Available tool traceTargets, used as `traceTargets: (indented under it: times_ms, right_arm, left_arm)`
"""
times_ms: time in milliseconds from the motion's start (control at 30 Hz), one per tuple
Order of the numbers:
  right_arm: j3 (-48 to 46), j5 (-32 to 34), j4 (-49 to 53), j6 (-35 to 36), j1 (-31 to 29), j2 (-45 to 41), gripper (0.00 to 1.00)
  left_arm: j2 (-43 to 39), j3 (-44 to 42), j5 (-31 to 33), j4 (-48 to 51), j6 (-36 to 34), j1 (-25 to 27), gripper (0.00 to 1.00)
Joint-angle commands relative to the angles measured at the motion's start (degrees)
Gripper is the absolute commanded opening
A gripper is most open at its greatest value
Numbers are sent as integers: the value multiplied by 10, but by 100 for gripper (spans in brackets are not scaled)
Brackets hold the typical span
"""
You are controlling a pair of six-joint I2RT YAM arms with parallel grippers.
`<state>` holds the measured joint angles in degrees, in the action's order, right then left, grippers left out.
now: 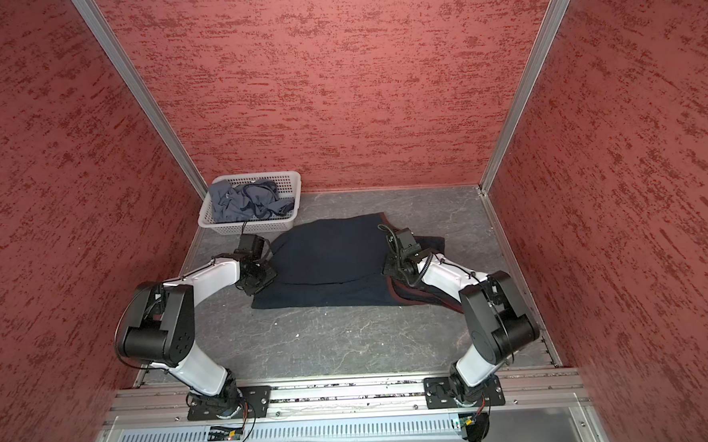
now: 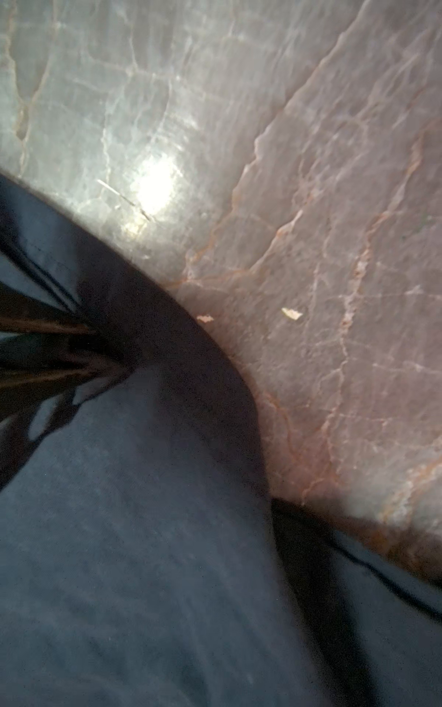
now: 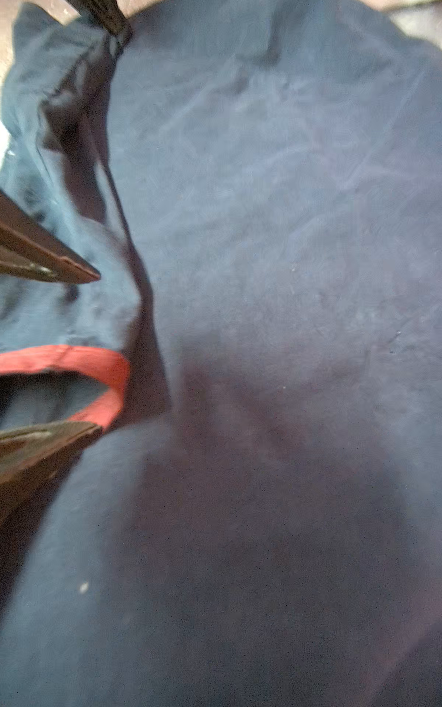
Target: Fold and stack the tank tops
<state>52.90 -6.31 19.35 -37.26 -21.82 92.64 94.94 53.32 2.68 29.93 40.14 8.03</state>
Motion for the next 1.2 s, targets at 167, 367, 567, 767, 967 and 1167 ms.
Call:
traceTargets:
  times_ms: [167,367,567,767,967,1167]
  right_arm:
    - [19,-22,-41,0,-6,19,43]
    - [32,-26,-36,4,-11,29,31]
    - [27,6,-4,-2,-18,34,45]
    - [17,29,10,3,-24,24,46]
    - [15,3,1,1,-29,37,41]
    - [16,32,11,-1,-30,15,21]
  left_arm:
    - [-22,11,23,10,-3,-2,9]
    - [-59,18,43,23,0,-5,9]
    - [-69,17,45,21,4,-13,8]
    - [-54,20,38,15,2,-14,7]
    - [-36,26,31,10,0,-15,7]
    - [-23,33,33,10,-3,-16,7]
